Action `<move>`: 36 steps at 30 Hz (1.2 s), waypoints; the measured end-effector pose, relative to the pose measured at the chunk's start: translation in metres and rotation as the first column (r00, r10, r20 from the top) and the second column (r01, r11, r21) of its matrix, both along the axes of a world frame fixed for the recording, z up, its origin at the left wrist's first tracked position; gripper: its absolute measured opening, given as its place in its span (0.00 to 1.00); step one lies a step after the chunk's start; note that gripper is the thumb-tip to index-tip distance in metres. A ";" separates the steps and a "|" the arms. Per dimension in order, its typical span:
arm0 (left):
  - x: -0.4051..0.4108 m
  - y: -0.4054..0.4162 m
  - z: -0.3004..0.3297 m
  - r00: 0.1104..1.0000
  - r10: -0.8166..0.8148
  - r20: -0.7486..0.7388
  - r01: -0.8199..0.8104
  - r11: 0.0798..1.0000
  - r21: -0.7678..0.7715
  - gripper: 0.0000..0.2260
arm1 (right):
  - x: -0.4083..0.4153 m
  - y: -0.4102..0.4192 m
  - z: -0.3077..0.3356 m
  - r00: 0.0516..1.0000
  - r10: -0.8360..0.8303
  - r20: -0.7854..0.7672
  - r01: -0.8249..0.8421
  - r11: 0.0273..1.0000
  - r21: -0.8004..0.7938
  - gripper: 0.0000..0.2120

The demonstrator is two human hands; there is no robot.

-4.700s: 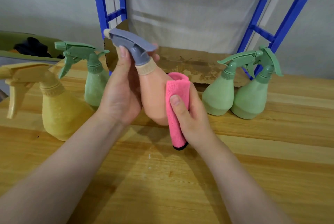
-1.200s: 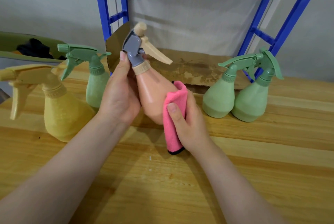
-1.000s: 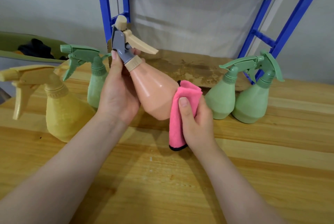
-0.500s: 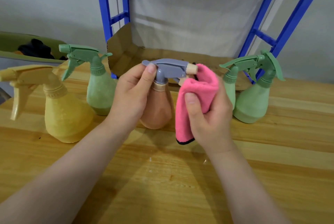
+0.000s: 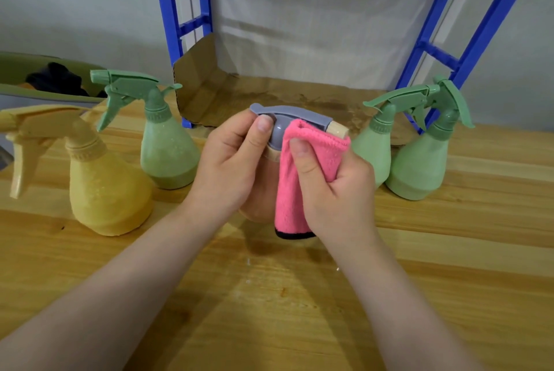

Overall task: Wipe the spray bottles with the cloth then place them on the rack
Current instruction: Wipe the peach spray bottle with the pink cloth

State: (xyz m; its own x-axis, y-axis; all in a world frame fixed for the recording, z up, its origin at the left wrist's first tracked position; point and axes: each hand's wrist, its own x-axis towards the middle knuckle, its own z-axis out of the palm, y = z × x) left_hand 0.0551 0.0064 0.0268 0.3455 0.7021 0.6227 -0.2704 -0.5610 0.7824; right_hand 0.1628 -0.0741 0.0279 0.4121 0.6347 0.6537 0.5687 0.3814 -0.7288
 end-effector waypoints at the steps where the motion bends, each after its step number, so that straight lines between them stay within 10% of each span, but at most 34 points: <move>1: 0.000 -0.001 0.001 0.999 -0.030 -0.019 0.031 0.999 0.013 0.12 | 0.000 -0.001 0.003 0.996 0.030 -0.087 -0.033 0.999 -0.034 0.13; 8: -0.002 0.006 -0.003 0.959 -0.271 -0.079 0.260 0.957 -0.130 0.09 | 0.009 -0.006 0.022 0.642 0.339 -0.688 -0.526 0.848 -0.073 0.15; 12: -0.001 0.007 -0.001 0.962 -0.267 -0.059 0.252 0.951 -0.179 0.06 | 0.016 -0.003 0.023 0.295 0.562 -0.773 -0.805 0.582 0.116 0.16; 15: -0.002 0.007 -0.001 0.963 -0.257 -0.078 0.243 0.958 -0.155 0.03 | 0.022 -0.002 0.022 0.207 0.617 -0.759 -0.873 0.466 0.141 0.15; 24: -0.003 0.009 -0.002 0.987 -0.146 -0.062 0.140 0.985 -0.098 0.13 | 0.024 0.001 0.023 0.241 0.530 -0.813 -0.858 0.508 0.077 0.18; 36: -0.006 0.017 -0.005 0.996 0.027 -0.084 -0.034 0.995 -0.092 0.14 | 0.008 0.000 0.018 0.634 0.245 -0.734 -0.514 0.842 -0.163 0.08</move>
